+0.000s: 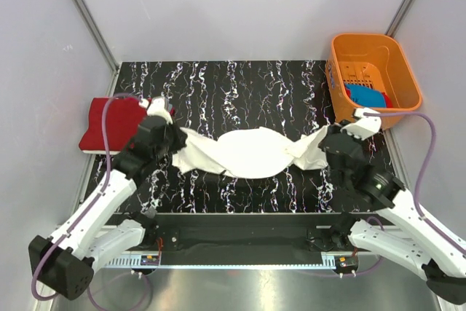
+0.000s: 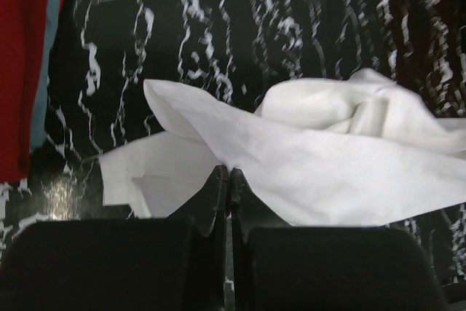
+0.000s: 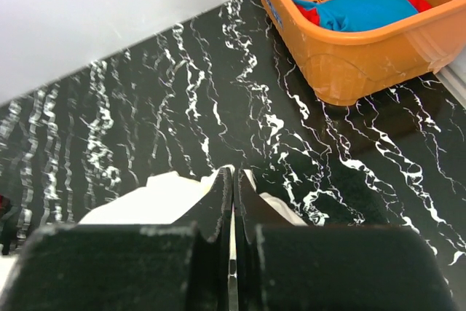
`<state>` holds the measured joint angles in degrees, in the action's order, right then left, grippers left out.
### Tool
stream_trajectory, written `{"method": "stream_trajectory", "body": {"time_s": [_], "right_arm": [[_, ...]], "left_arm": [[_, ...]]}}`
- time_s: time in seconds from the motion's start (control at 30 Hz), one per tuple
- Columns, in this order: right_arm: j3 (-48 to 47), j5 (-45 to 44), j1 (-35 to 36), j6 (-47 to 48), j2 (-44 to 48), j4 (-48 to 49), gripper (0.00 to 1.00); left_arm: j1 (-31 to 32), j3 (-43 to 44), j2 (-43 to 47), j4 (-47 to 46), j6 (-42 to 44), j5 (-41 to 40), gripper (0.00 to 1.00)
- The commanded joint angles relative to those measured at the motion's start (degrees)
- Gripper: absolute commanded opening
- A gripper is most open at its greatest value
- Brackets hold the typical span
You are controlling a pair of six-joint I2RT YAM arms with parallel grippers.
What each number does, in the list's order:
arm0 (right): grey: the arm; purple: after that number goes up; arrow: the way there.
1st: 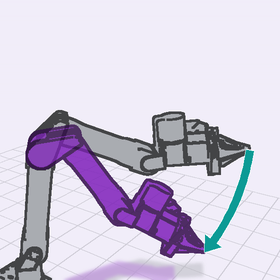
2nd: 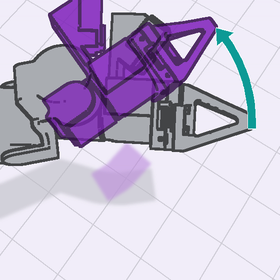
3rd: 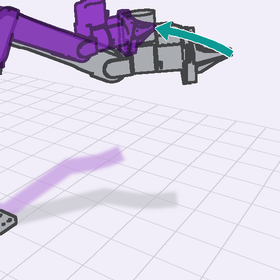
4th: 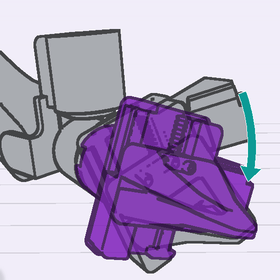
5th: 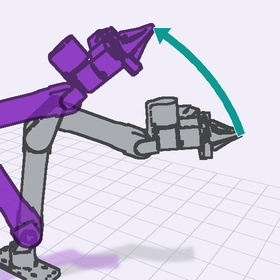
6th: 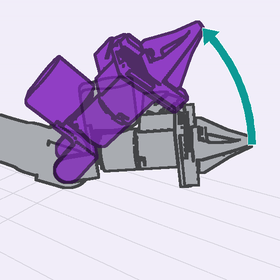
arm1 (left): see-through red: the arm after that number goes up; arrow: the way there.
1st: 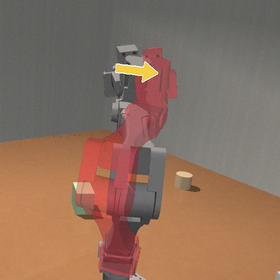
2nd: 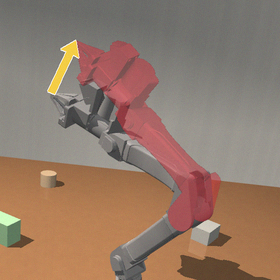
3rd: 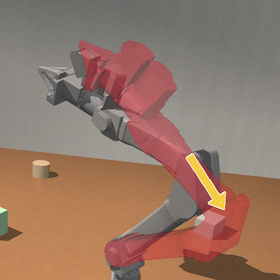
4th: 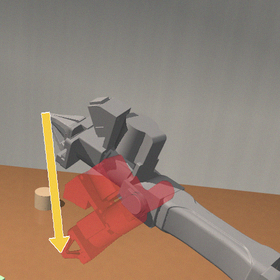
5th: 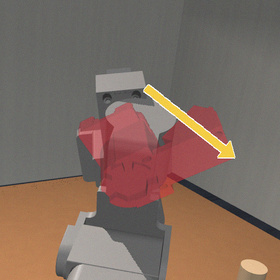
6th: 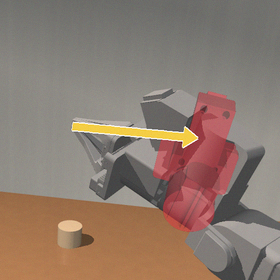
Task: Fold and stack the t-shirts
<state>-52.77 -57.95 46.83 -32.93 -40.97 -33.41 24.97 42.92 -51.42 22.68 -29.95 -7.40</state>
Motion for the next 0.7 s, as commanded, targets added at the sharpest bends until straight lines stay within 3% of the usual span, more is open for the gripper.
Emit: {"method": "stream_trajectory", "body": {"time_s": [0.0, 0.03, 0.1, 0.2, 0.37, 0.47, 0.5, 0.57, 0.6, 0.67], "right_arm": [[-1.8, -3.21, -0.33, 1.99, -1.92, 4.49, 0.0], [-2.15, -3.74, -0.42, 2.42, -2.18, 4.32, 0.0], [-3.03, -5.32, -0.6, 2.34, -2.18, 3.79, 0.0], [-3.47, -7.25, -1.21, 3.91, -0.34, 3.09, 0.0], [-3.04, -9.89, -1.39, 6.82, 4.05, 3.7, 0.0], [-3.21, -10.16, -1.39, 6.65, 4.67, 2.83, 0.0], [-3.39, -9.99, -1.48, 5.87, 4.58, 2.39, 0.0], [-3.13, -9.37, -1.48, 5.16, 4.58, 1.33, 0.0], [-2.86, -9.11, -1.48, 4.46, 4.58, 1.42, 0.0], [-2.43, -8.41, -1.48, 4.01, 4.23, 1.42, 0.0]], "left_arm": [[0.08, 11.11, -3.07, -2.74, 3.76, -2.7, 0.0], [0.08, 15.75, -3.51, -2.12, 4.55, -2.71, 0.0], [0.43, 16.85, -1.94, -3.07, 4.47, 0.87, 0.0], [4.11, 8.36, 5.25, -5.19, 2.54, 2.39, 0.0], [15.1, -17.0, 20.46, -5.97, -7.29, 0.28, 0.01], [17.99, -26.36, 26.36, -7.03, -12.22, 3.0, 0.19], [18.62, -27.7, 27.15, -6.68, -13.1, 3.27, 0.53], [20.02, -28.41, 27.95, -5.2, -14.34, 2.66, 0.9], [20.2, -27.98, 27.86, -4.23, -14.34, 1.09, 0.99], [20.12, -26.05, 26.46, -1.34, -14.08, -1.29, 0.99]]}}
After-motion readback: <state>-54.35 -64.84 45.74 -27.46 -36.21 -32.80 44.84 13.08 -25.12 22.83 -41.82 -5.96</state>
